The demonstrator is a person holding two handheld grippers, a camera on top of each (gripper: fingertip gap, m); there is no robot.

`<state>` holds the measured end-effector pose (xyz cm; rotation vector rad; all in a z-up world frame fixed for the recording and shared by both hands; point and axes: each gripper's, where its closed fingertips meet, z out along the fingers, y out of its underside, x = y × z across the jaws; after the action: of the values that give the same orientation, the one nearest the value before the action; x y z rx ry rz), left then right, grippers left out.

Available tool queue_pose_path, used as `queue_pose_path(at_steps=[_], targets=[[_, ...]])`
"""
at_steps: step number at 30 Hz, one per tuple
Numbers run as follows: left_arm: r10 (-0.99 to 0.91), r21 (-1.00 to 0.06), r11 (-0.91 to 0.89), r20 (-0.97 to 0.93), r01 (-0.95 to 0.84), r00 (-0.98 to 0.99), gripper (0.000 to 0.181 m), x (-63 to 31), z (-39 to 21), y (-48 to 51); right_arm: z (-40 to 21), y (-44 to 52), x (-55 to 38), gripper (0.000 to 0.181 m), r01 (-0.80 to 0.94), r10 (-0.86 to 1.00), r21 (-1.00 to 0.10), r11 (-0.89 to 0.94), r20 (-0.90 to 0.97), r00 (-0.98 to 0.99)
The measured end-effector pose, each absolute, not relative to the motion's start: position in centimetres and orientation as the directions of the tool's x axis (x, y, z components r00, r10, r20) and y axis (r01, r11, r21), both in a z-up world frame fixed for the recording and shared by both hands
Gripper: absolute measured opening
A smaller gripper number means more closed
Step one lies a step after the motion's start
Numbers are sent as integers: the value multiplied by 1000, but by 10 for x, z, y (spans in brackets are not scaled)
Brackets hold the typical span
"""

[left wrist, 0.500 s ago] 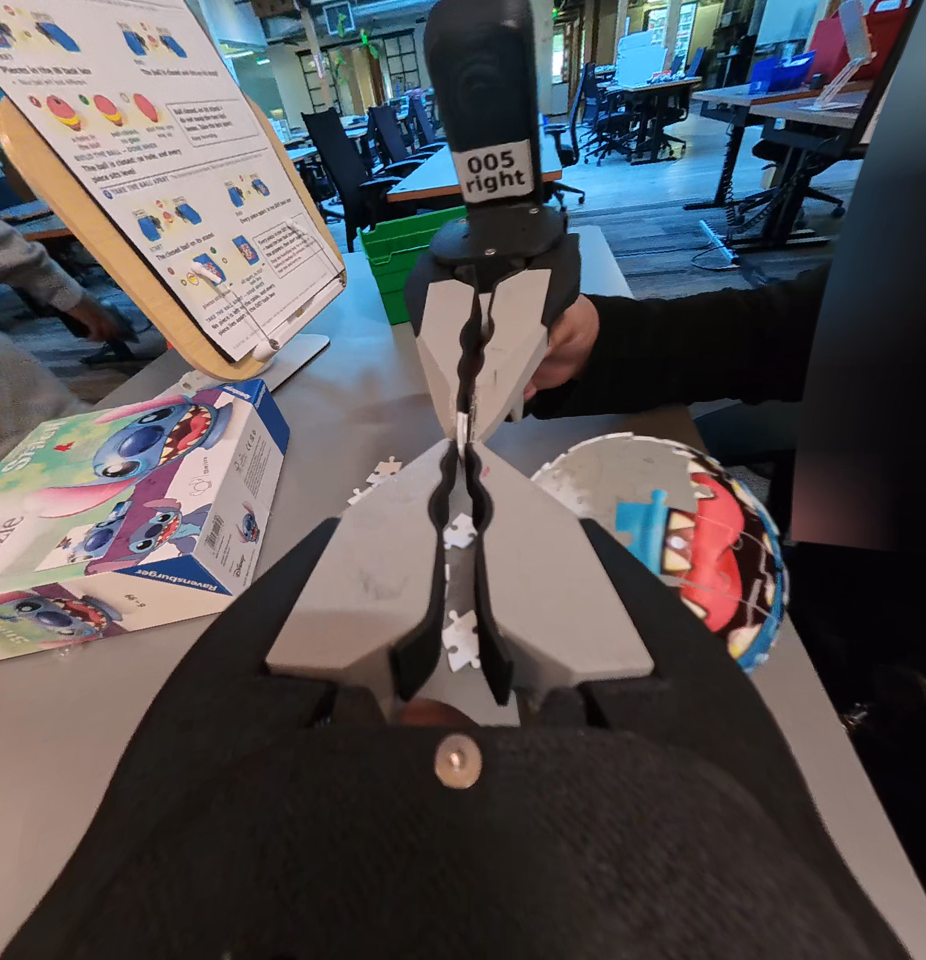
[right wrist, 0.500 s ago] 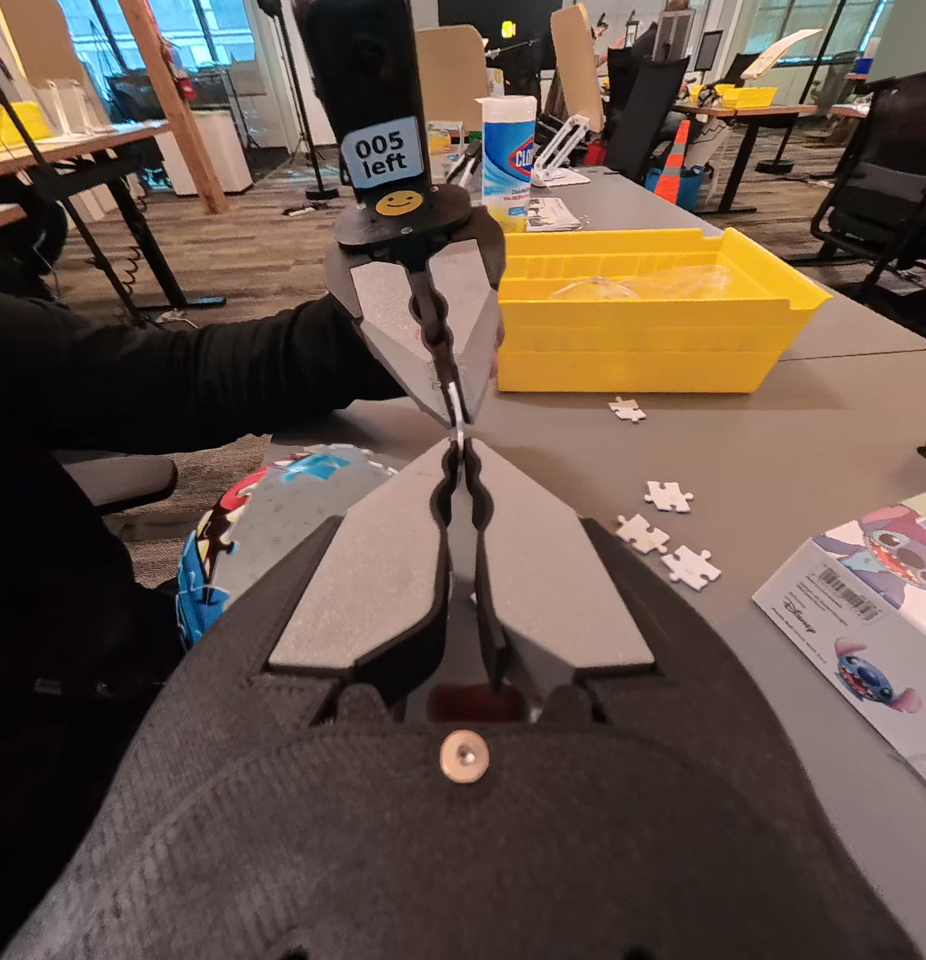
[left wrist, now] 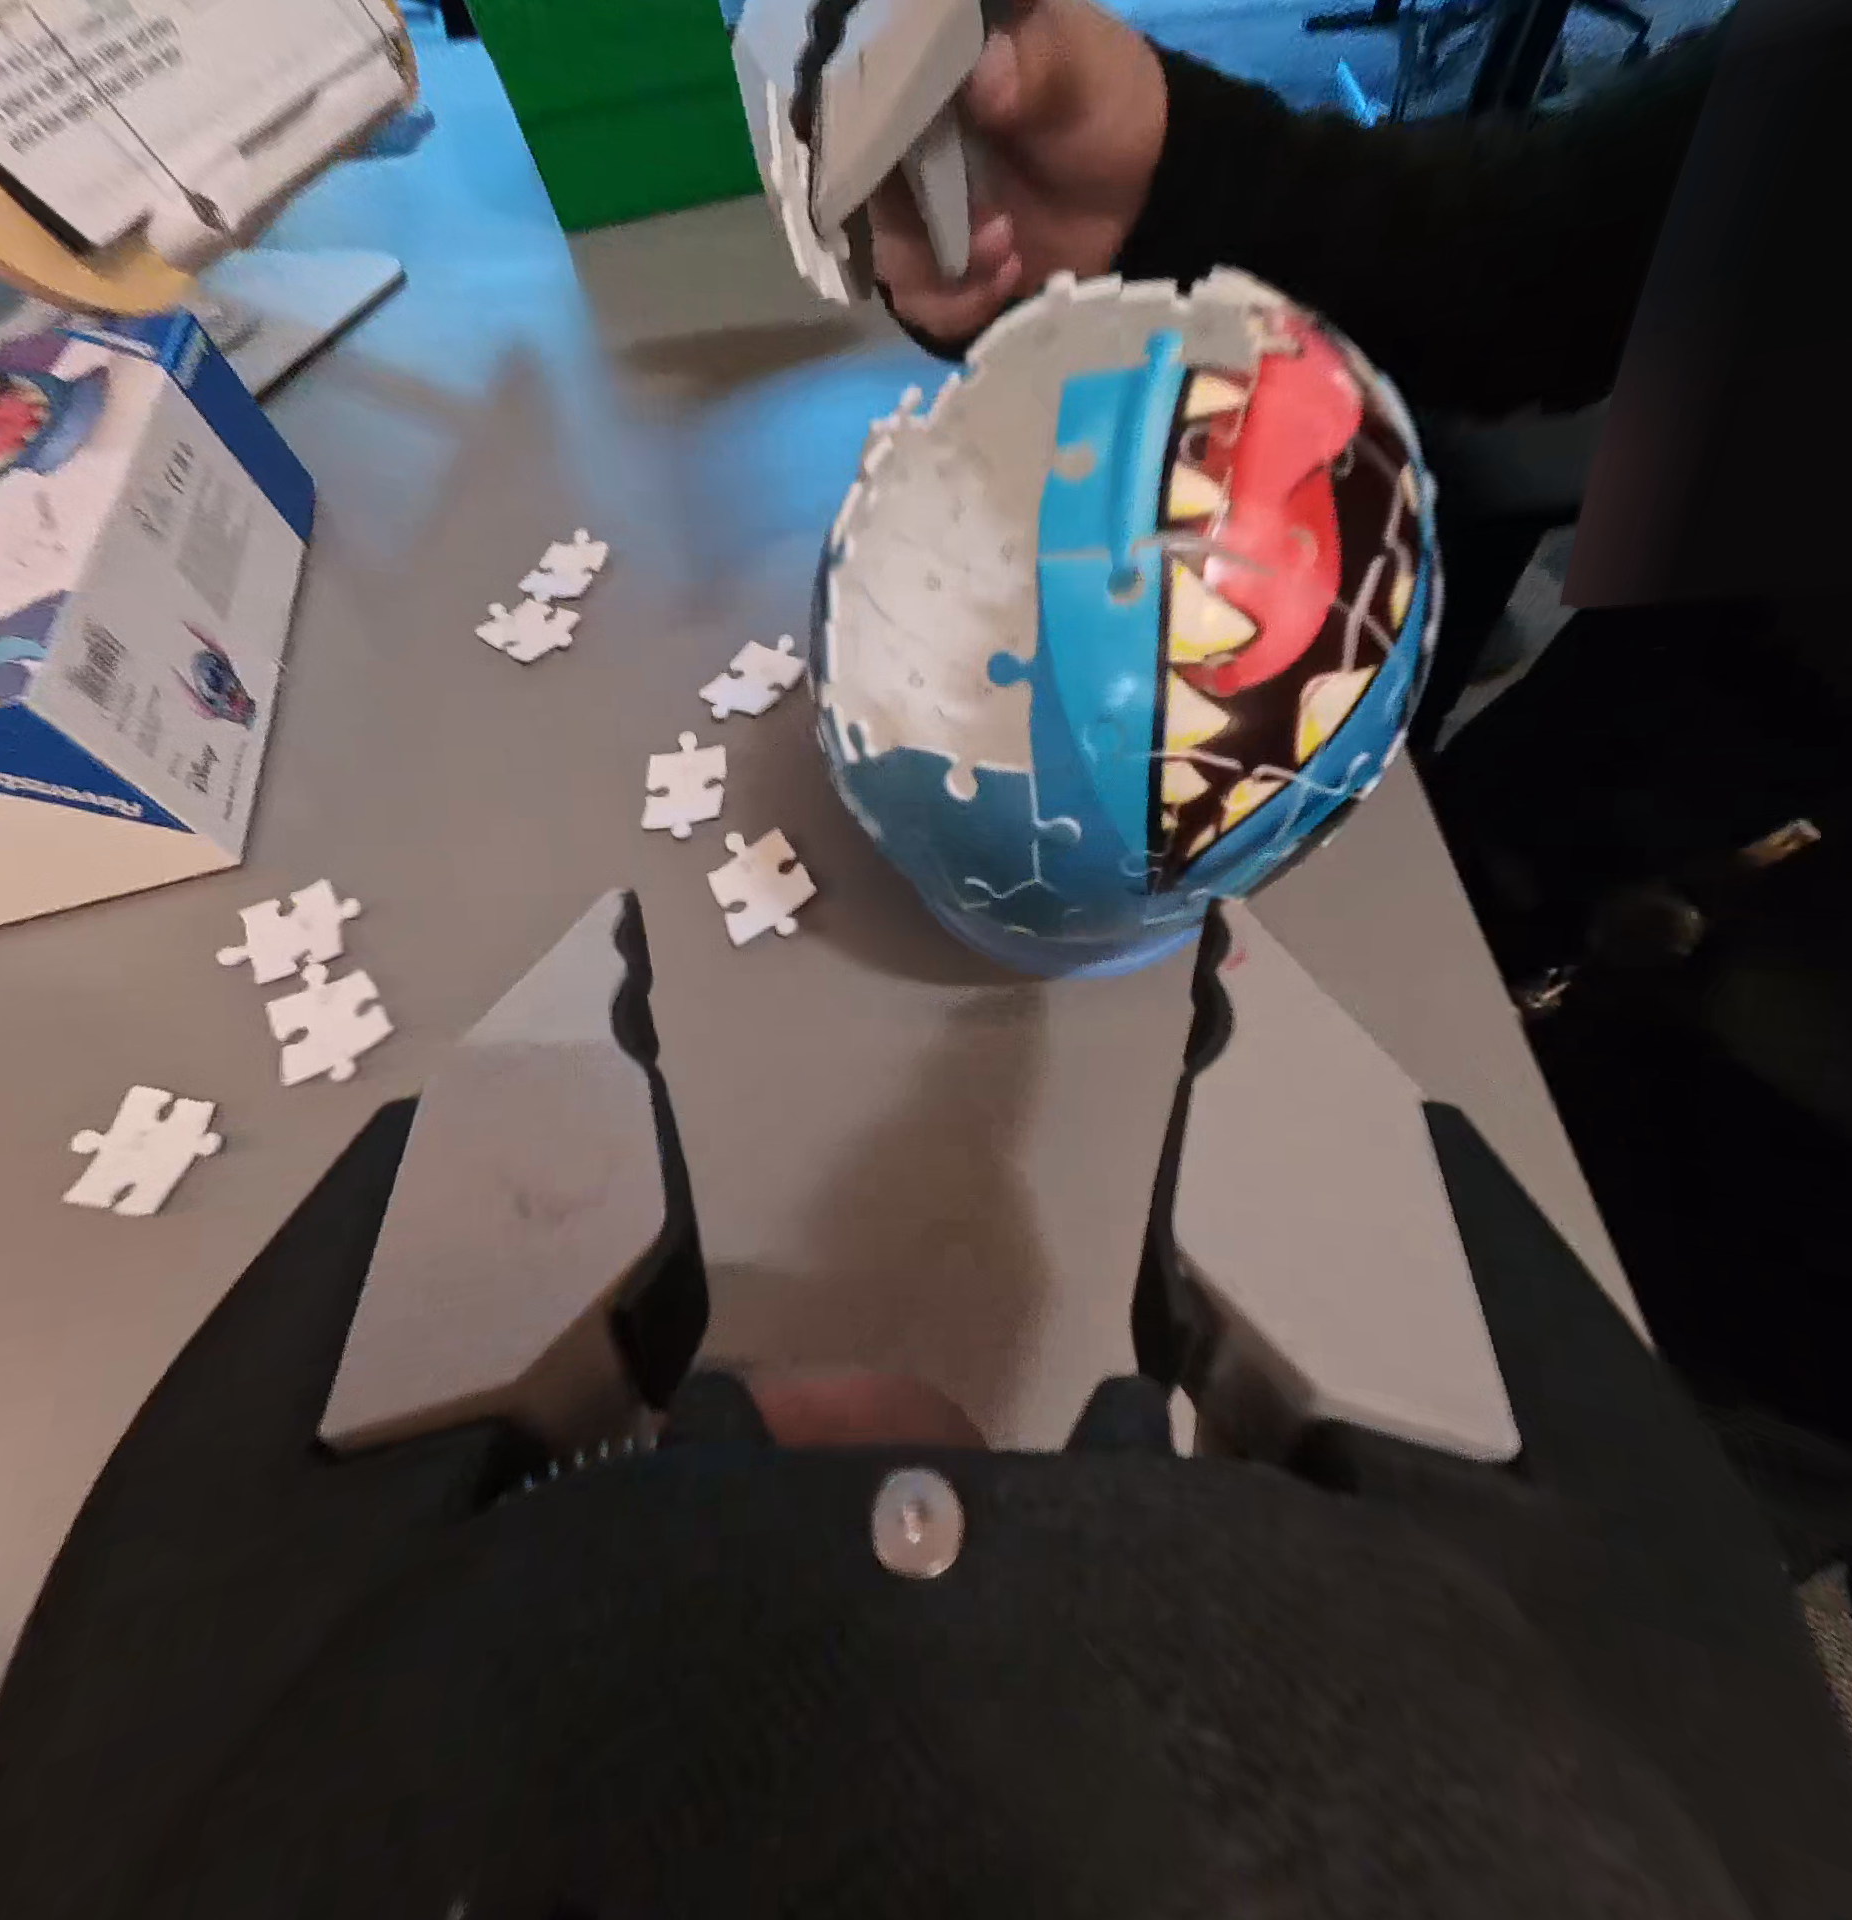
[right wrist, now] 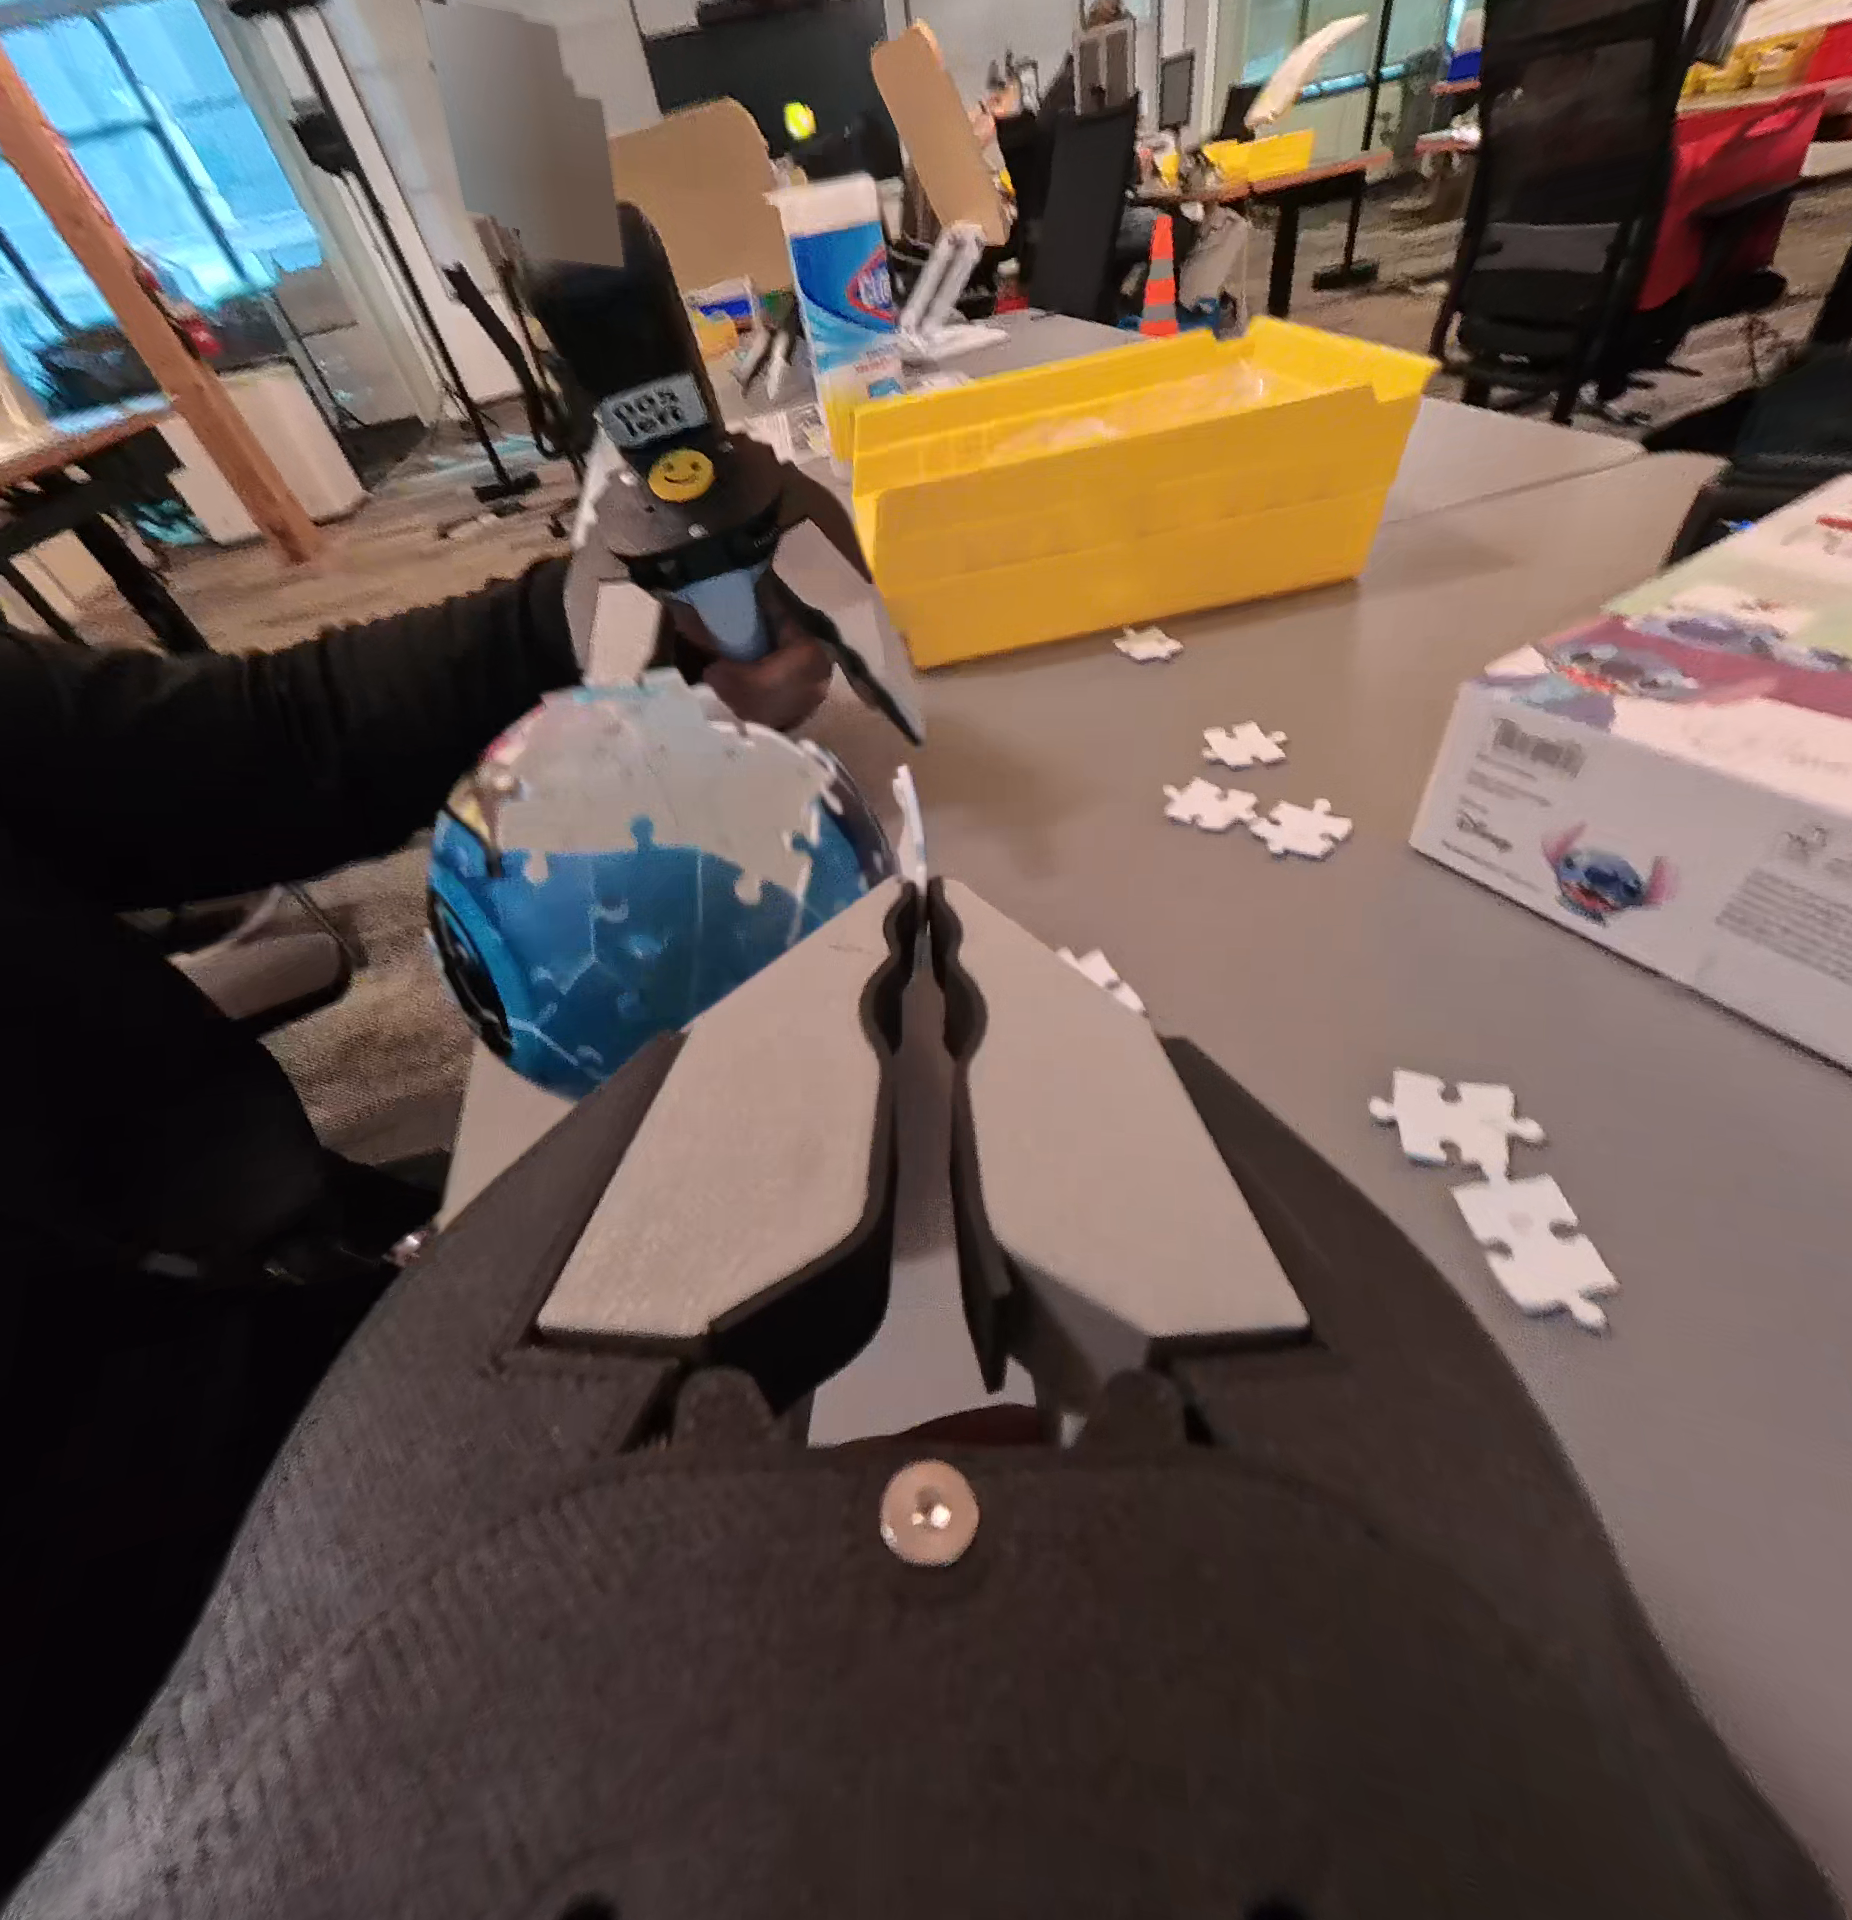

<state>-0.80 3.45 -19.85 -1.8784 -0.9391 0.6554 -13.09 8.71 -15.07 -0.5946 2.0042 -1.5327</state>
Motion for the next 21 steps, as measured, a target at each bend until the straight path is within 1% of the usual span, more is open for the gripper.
queue_pose_path(at_steps=[1, 3, 6, 10, 11, 13, 15, 21], targets=[[811, -886, -306, -52, 347, 582, 102, -9, -204, 40, -157, 90, -136, 0, -50, -630, -964, 261, -131, -765], [787, -870, -336, -49, 360, 615, 105, -12, -215, 51, -173, 96, -144, 0, -133, -620, -949, 285, -77, -781], [774, -858, -356, -50, 369, 631, 107, -17, -223, 64, -201, 100, -155, 0, -300, -593, -899, 320, 57, -804], [784, -842, -355, -31, 407, 620, 88, -12, -226, 76, -223, 102, -152, 0, -380, -614, -851, 362, 89, -784], [794, -835, -349, -23, 424, 607, 90, -9, -226, 79, -225, 102, -151, 0, -395, -619, -846, 358, 102, -779], [811, -827, -343, -22, 446, 584, 94, 1, -228, 85, -225, 101, -149, 0, -418, -633, -839, 348, 118, -765], [813, -823, -350, -30, 447, 581, 94, 13, -229, 95, -219, 99, -148, 0, -413, -642, -848, 332, 117, -757], [780, -820, -355, 4, 448, 625, 95, 48, -228, 133, -173, 96, -137, 0, -306, -679, -920, 245, 62, -731]])
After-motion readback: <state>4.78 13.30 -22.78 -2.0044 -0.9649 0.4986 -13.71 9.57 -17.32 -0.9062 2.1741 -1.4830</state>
